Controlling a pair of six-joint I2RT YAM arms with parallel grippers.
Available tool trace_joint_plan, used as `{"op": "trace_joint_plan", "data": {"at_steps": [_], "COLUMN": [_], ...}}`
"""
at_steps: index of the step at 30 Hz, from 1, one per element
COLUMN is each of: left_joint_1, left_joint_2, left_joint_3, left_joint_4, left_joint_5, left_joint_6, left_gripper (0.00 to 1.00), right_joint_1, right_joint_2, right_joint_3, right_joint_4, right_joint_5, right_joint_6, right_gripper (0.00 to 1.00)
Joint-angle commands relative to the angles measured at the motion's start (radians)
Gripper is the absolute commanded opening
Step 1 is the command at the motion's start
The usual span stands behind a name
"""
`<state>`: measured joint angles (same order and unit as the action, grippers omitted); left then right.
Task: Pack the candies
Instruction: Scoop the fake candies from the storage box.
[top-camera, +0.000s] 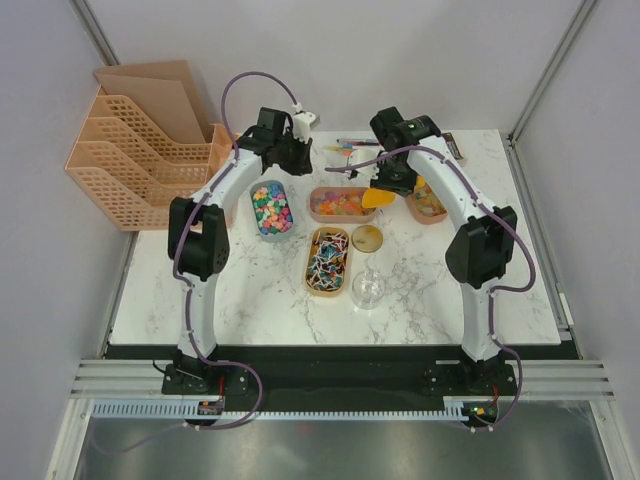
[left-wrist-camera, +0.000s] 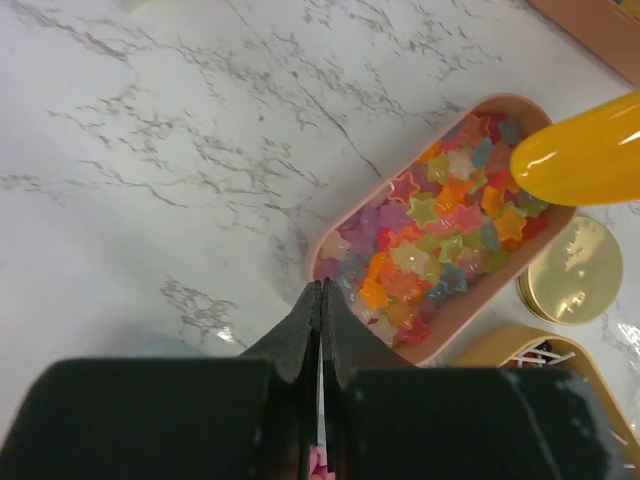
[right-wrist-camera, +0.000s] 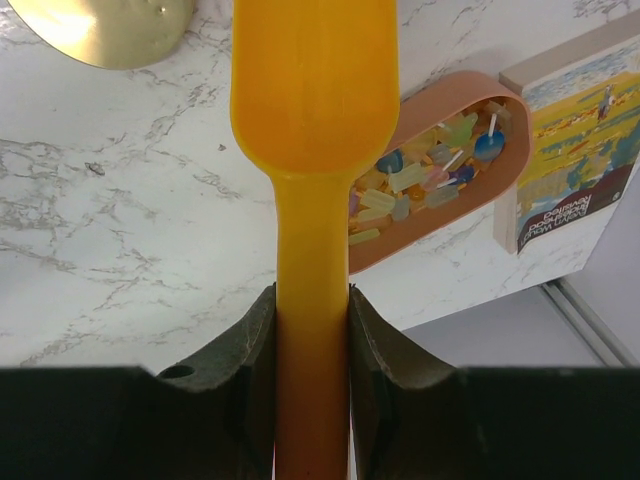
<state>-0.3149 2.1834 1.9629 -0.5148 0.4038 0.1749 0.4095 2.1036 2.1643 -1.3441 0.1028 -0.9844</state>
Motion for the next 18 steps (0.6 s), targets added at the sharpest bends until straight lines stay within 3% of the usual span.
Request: {"op": "trace_joint_plan", "data": {"at_steps": [1,18], "left_joint_1": [-0.004,0.011], "left_joint_2": [0.010,0.022], "left_joint_3": [-0.030,-0.147], "left_joint_4": [0.015,0.048], "left_joint_5": [0.070,0.079], "left_joint_6": [-0.071,-0.092], "left_gripper": [0.02,0.02], "right_joint_1": [0.005,0.061], "right_joint_2": [0.021,0.107], "right_joint_3": [0.037,0.089], "right_joint_4": [-0.118,-0.116], "right_joint_5": [0.061,0.235], "right_joint_6": [-0.008,-0.092], "right_gripper": [0.00,0.00]}}
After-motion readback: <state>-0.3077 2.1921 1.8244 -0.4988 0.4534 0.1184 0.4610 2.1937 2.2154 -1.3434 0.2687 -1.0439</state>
